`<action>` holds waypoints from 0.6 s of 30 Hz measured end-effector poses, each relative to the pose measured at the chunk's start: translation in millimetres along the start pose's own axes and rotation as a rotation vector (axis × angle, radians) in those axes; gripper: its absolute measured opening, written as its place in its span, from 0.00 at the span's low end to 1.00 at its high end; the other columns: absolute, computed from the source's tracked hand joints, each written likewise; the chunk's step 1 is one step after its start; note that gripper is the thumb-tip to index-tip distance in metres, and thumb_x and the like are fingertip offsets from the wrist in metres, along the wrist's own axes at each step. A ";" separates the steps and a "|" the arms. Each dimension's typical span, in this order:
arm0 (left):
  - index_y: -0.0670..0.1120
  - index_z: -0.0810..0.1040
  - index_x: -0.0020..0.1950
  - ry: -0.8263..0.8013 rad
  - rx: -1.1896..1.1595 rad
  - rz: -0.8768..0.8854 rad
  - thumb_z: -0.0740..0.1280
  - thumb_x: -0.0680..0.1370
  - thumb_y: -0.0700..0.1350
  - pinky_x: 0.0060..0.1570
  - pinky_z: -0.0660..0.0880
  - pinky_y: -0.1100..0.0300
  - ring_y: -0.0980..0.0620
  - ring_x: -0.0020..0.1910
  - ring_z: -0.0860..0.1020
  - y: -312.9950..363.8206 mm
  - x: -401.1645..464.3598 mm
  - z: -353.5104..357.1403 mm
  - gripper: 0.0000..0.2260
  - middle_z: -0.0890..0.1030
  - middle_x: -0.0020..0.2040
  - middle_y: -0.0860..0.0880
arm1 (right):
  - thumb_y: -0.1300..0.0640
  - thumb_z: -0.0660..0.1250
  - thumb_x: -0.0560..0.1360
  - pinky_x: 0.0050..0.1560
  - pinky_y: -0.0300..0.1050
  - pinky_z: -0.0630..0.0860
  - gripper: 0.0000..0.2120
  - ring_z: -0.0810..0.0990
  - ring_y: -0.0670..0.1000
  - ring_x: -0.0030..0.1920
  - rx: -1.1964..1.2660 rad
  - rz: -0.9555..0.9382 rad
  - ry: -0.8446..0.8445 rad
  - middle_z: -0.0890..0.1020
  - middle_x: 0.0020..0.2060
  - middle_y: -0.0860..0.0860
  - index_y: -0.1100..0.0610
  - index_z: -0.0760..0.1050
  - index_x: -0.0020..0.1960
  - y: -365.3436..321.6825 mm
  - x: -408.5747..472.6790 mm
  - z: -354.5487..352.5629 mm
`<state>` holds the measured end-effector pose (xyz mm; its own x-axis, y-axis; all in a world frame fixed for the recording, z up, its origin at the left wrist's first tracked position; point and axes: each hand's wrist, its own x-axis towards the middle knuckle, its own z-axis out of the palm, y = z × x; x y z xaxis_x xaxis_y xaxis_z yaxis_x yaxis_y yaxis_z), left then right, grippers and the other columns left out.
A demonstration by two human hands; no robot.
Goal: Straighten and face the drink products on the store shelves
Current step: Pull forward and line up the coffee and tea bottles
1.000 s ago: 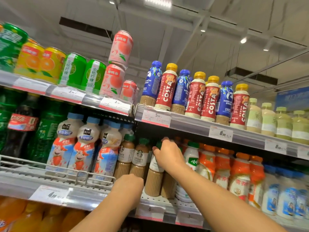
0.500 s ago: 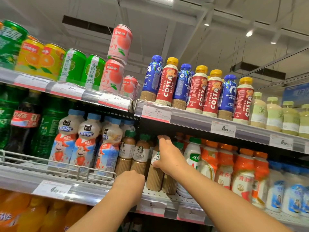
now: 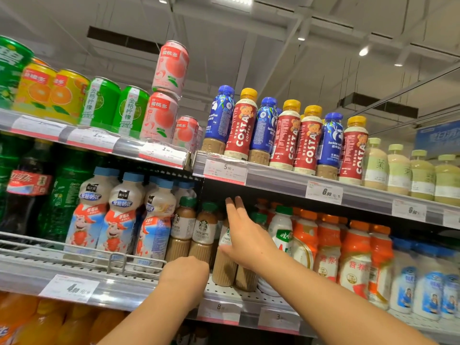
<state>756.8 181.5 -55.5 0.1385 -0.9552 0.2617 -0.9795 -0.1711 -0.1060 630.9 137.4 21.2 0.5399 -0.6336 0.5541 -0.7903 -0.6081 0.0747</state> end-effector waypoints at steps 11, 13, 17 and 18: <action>0.47 0.75 0.58 -0.102 -0.014 0.029 0.68 0.76 0.46 0.50 0.74 0.53 0.45 0.54 0.77 -3.2 13.1 -13.9 0.11 0.78 0.56 0.47 | 0.52 0.65 0.77 0.61 0.55 0.71 0.16 0.75 0.57 0.60 -0.087 -0.061 0.467 0.79 0.58 0.53 0.58 0.76 0.62 96.1 -1.0 -134.5; 0.48 0.75 0.56 -0.100 -0.045 0.027 0.69 0.76 0.49 0.50 0.75 0.54 0.47 0.52 0.78 -3.3 9.3 -16.6 0.10 0.78 0.53 0.49 | 0.46 0.62 0.79 0.64 0.54 0.69 0.22 0.72 0.56 0.63 -0.137 0.056 0.377 0.77 0.62 0.53 0.57 0.71 0.68 114.9 -0.3 -129.4; 0.50 0.77 0.51 -0.103 -0.102 0.050 0.69 0.75 0.51 0.50 0.77 0.54 0.50 0.46 0.77 -3.9 -3.0 -22.9 0.08 0.77 0.48 0.51 | 0.43 0.61 0.79 0.64 0.51 0.67 0.23 0.71 0.57 0.61 -0.123 0.099 0.364 0.75 0.60 0.54 0.56 0.70 0.68 127.2 -2.3 -104.3; 0.50 0.78 0.51 -0.097 -0.102 0.048 0.69 0.74 0.50 0.49 0.77 0.55 0.50 0.46 0.77 -3.7 -4.9 -27.9 0.08 0.78 0.49 0.51 | 0.44 0.61 0.79 0.63 0.51 0.67 0.23 0.71 0.57 0.61 -0.109 0.105 0.392 0.75 0.59 0.54 0.56 0.70 0.68 126.9 -1.6 -102.0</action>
<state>755.7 193.5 -29.7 0.0995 -0.9814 0.1643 -0.9945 -0.1035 -0.0164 500.2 110.0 114.5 0.3206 -0.4469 0.8351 -0.8726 -0.4824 0.0769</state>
